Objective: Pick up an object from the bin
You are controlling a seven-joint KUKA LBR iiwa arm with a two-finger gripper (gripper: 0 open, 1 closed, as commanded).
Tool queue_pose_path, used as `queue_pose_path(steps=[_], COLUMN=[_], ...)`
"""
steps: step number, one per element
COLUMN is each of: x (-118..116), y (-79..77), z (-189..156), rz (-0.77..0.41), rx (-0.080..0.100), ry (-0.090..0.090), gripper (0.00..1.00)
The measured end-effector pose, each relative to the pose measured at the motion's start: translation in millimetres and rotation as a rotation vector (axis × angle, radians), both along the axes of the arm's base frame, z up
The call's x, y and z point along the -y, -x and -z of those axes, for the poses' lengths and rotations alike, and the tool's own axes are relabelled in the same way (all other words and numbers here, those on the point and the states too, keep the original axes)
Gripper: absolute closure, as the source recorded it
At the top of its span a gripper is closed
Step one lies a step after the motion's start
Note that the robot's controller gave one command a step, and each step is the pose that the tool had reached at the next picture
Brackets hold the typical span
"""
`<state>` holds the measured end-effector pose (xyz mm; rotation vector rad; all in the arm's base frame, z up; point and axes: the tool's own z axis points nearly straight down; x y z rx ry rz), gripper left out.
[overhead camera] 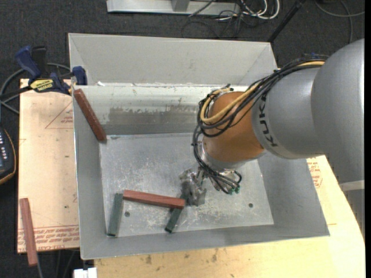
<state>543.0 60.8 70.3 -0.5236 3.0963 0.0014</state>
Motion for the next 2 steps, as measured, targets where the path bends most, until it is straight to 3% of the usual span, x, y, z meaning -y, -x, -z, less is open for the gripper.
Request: queue_pose_path(steps=[1,2], x=[-0.2,-45.6], y=[0.1,42.2], z=[0.3,0.0], rz=[0.000,0.023], rx=[0.000,0.001], ry=[0.000,-0.003], gripper=[0.00,0.00])
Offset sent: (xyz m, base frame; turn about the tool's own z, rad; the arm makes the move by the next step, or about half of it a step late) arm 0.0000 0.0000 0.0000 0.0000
